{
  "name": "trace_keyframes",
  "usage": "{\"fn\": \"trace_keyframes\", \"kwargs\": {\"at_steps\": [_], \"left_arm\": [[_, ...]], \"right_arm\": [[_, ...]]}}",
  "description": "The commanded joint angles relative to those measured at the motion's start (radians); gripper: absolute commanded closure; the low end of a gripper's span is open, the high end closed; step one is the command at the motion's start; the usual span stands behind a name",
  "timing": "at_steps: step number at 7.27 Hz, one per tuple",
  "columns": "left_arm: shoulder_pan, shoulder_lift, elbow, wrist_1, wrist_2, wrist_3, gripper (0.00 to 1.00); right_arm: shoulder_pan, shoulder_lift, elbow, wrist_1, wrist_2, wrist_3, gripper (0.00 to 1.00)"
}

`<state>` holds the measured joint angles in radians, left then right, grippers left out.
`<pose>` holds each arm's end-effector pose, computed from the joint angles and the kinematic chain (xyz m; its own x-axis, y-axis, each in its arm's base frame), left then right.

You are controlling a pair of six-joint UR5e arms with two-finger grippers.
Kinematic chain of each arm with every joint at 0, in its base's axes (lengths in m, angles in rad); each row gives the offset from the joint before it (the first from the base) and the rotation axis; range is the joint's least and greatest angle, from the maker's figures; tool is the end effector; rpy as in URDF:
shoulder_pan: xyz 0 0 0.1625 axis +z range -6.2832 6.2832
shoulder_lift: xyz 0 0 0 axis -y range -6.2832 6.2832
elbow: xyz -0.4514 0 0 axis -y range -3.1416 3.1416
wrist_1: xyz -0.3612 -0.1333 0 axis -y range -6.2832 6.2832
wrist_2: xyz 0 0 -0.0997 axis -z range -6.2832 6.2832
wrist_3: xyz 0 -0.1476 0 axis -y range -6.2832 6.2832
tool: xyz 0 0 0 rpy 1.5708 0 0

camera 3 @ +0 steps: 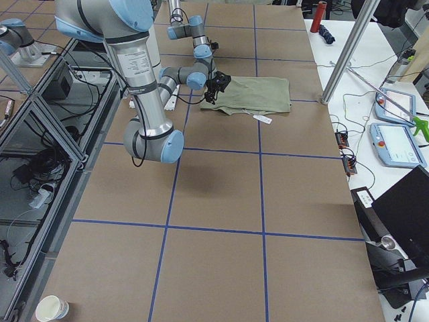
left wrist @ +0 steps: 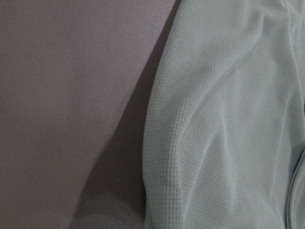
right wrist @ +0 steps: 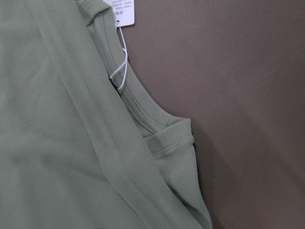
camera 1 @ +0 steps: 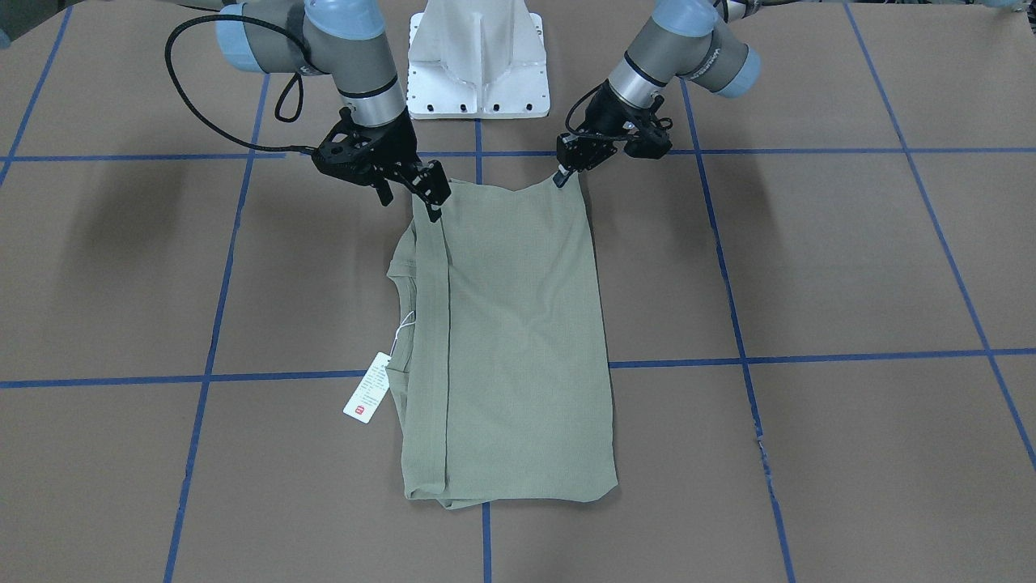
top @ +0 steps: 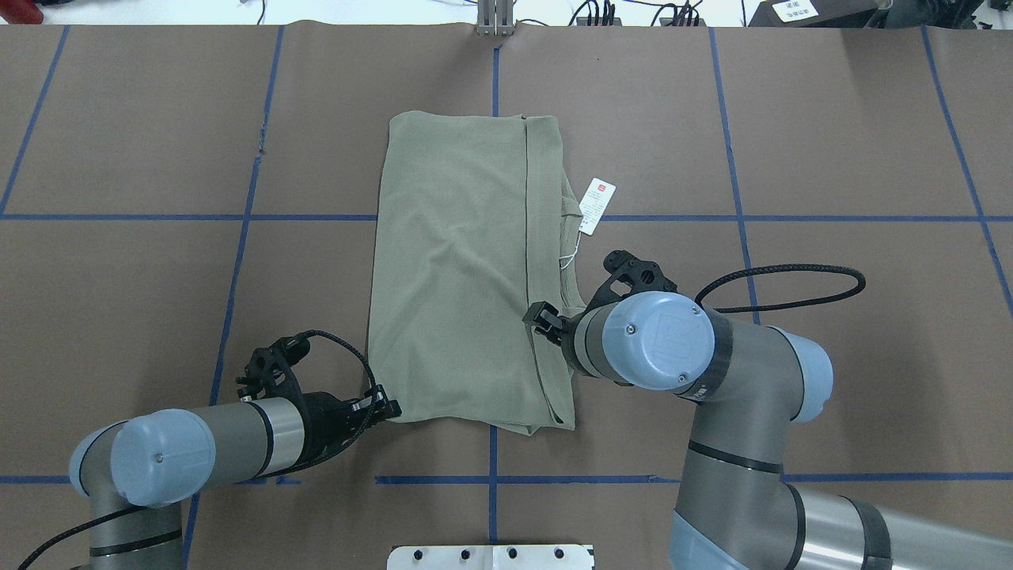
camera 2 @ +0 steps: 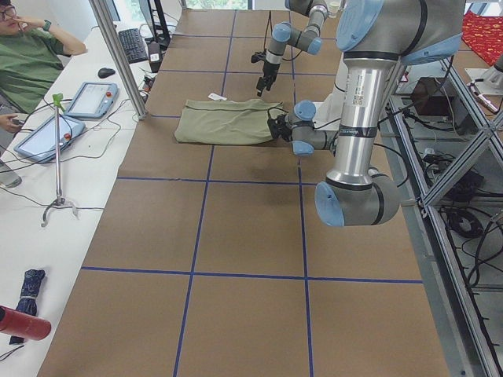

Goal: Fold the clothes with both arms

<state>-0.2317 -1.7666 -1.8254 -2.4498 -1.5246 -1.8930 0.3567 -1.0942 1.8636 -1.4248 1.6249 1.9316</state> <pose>0.5323 -0.2696 0.3865 0.1342 -0.3567 -0.9245 0.3327 0.8951 -0.2970 -0.5598 -0.3424 0.3231 0.4254 0.5347 0.7301 -0.4903 0.8143 -0.3107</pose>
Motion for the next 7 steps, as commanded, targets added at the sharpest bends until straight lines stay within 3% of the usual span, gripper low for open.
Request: {"fn": "trace_keyframes", "kwargs": {"at_steps": [1, 7], "left_arm": [[0.0, -0.001, -0.003, 0.0, 0.001, 0.0, 1.0], [0.0, 0.003, 0.0, 0.0, 0.0, 0.0, 1.0]], "right_arm": [[-0.036, 0.058, -0.09, 0.001, 0.015, 0.076, 0.05], [-0.113, 0.043, -0.093, -0.006, -0.045, 0.103, 0.05]]}}
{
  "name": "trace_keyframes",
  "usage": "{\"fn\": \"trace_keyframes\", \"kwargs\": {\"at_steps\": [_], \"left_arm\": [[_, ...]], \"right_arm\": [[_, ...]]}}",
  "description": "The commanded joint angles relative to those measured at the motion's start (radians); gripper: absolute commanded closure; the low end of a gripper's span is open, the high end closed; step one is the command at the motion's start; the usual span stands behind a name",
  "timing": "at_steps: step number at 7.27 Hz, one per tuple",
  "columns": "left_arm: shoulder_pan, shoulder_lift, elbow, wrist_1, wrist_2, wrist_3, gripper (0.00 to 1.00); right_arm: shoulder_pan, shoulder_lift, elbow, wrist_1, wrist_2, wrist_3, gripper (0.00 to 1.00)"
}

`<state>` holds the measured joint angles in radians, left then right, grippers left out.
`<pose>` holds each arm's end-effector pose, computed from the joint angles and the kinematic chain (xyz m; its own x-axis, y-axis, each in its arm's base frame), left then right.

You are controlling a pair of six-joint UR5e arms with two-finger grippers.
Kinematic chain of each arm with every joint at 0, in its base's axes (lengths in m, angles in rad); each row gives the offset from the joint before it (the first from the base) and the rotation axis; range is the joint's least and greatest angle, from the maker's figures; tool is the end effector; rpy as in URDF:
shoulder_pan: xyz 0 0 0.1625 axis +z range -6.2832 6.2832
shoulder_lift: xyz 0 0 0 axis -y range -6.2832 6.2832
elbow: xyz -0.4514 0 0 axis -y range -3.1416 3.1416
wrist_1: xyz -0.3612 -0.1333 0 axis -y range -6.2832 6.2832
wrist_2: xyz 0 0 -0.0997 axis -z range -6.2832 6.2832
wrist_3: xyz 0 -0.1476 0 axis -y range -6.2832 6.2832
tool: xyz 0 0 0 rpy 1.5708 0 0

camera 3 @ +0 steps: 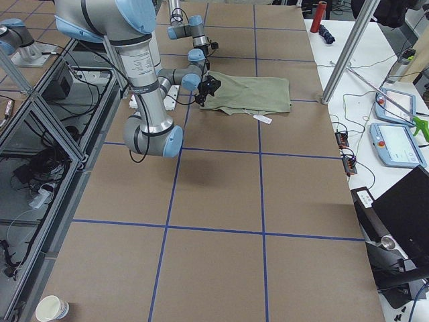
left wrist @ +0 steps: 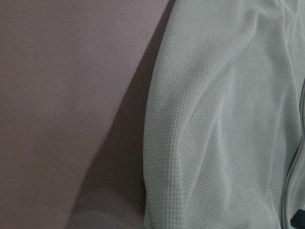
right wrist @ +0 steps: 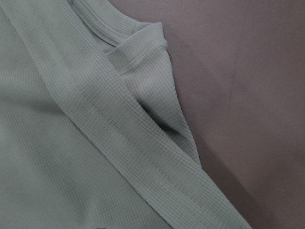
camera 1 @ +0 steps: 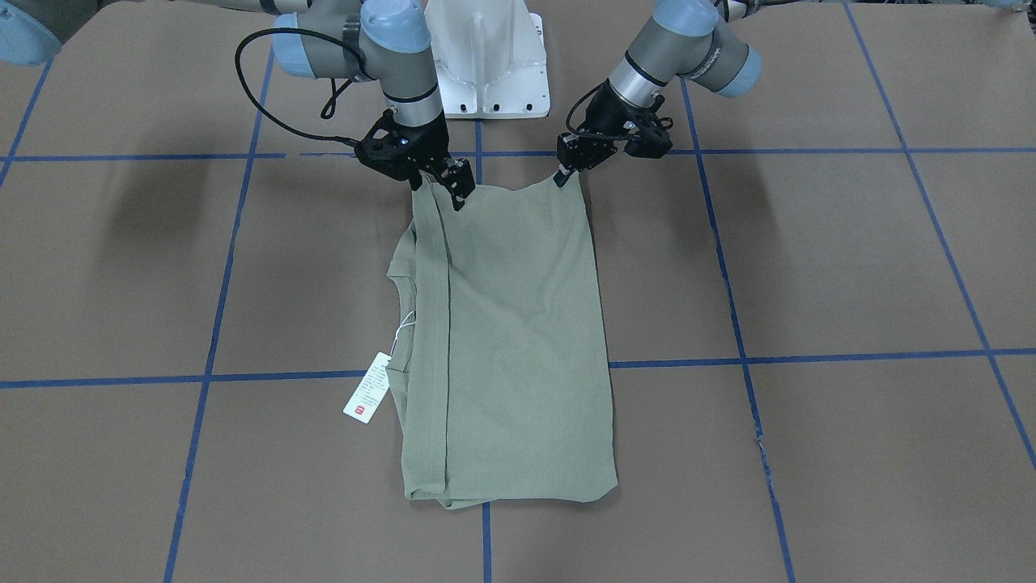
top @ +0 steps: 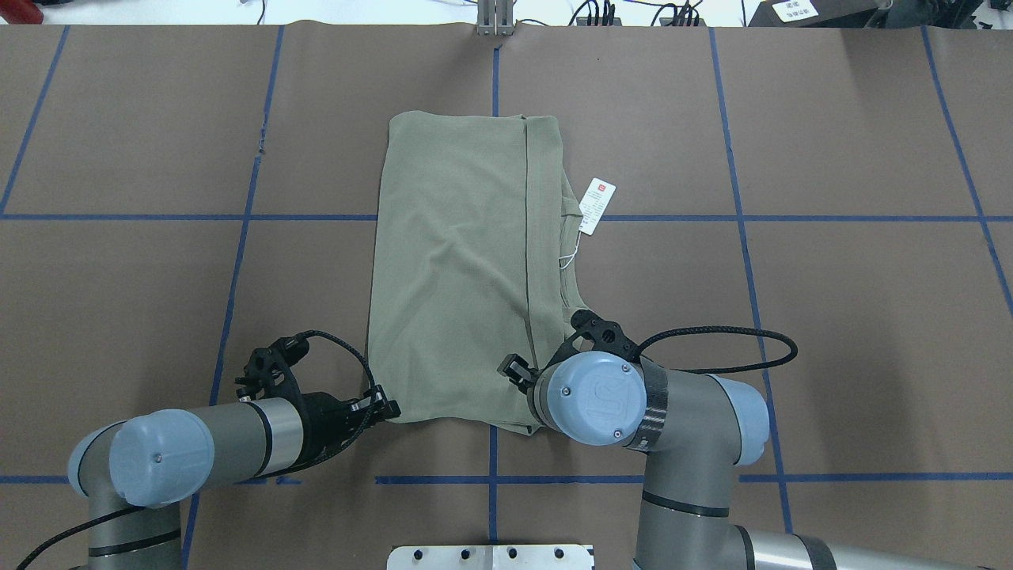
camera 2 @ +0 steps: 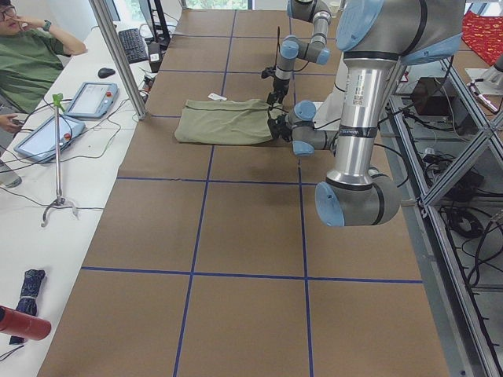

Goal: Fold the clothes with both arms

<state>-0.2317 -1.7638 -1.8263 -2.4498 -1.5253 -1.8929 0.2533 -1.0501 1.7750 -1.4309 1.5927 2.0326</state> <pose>0.5316 -0.2693 0.3876 0.1362 -0.3570 -0.9241 0.3326 0.8951 -0.2968 -0.6179 -0.2943 0.3345 0.4579 0.5787 0.6749 -0.4897 0.7978 -0.3518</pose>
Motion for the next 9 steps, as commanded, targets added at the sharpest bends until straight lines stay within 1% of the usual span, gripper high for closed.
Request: {"fn": "trace_keyframes", "kwargs": {"at_steps": [1, 2, 3, 5, 6, 7, 8, 9], "left_arm": [[0.0, 0.0, 0.001, 0.0, -0.001, 0.0, 1.0], [0.0, 0.0, 0.001, 0.0, -0.001, 0.0, 1.0], [0.0, 0.001, 0.001, 0.0, -0.003, 0.0, 1.0], [0.0, 0.001, 0.004, -0.002, -0.003, 0.0, 1.0], [0.0, 0.0, 0.004, -0.002, -0.003, 0.0, 1.0], [0.0, 0.0, 0.005, -0.002, -0.003, 0.002, 1.0], [0.0, 0.0, 0.005, -0.003, -0.003, 0.0, 1.0], [0.0, 0.0, 0.005, -0.002, -0.003, 0.002, 1.0]], "right_arm": [[-0.009, 0.001, -0.006, 0.0, -0.013, 0.001, 0.06], [-0.009, 0.004, -0.008, 0.001, -0.028, 0.011, 0.1], [-0.012, 0.005, -0.012, 0.004, -0.046, 0.043, 0.21], [-0.023, 0.007, -0.025, 0.01, -0.076, 0.048, 0.3], [-0.023, 0.009, -0.025, 0.01, -0.076, 0.06, 0.44], [-0.023, 0.012, -0.025, 0.012, -0.076, 0.105, 0.85], [-0.023, 0.01, -0.025, 0.01, -0.076, 0.112, 1.0], [-0.023, 0.01, -0.025, 0.01, -0.076, 0.113, 1.0]]}}
